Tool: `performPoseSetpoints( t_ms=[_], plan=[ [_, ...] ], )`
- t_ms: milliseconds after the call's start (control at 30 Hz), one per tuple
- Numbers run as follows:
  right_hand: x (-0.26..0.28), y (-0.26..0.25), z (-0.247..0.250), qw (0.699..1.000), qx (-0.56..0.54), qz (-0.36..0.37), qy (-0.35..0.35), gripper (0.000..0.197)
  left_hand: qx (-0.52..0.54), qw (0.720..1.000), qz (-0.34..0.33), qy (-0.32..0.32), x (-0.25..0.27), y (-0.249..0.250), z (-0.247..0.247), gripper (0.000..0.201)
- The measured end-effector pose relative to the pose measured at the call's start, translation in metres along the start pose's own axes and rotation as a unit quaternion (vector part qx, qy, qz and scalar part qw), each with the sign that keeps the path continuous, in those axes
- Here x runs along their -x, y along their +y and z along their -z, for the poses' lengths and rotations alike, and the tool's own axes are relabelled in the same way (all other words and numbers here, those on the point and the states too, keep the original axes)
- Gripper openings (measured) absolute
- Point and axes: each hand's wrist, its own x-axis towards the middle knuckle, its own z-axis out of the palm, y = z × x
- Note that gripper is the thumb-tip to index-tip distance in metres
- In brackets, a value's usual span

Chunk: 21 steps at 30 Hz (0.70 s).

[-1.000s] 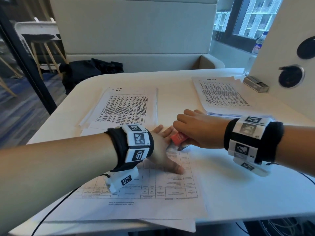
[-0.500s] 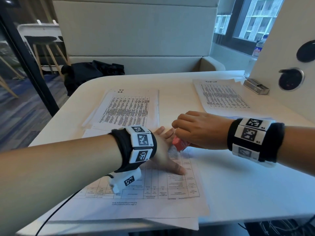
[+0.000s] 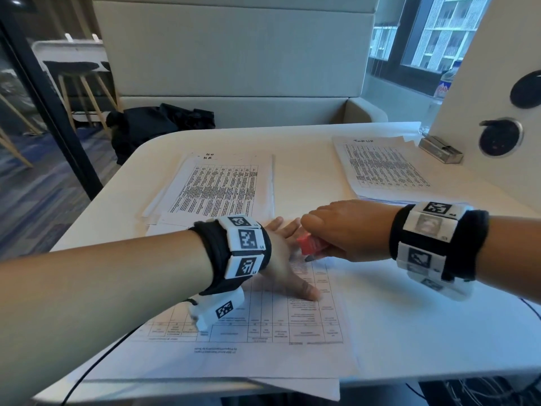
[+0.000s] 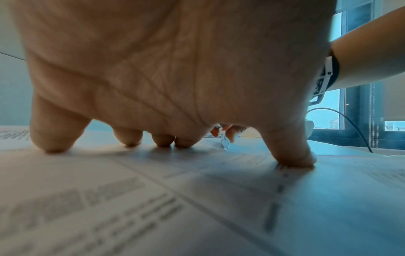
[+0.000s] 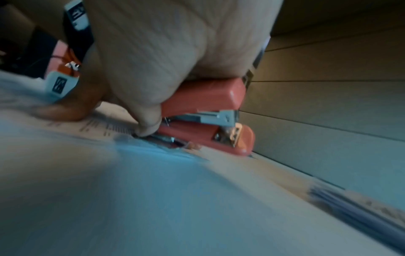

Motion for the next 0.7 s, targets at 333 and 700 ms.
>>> performPoseSetpoints(
  t_ms=[333,700],
  plan=[
    [-0.017,-0.006,0.001,0.945,-0.183,-0.221,-0.158,0.034,-0.004,1.000,0.029,-0.009,-0.003,-0.001,-0.002,0.118],
    [-0.026,0.001,0.013,0.867,-0.279,-0.325,-0.255,0.043,0.003,0.999,0.041,-0.021,-0.004,-0.003,-0.001,0.124]
  ],
)
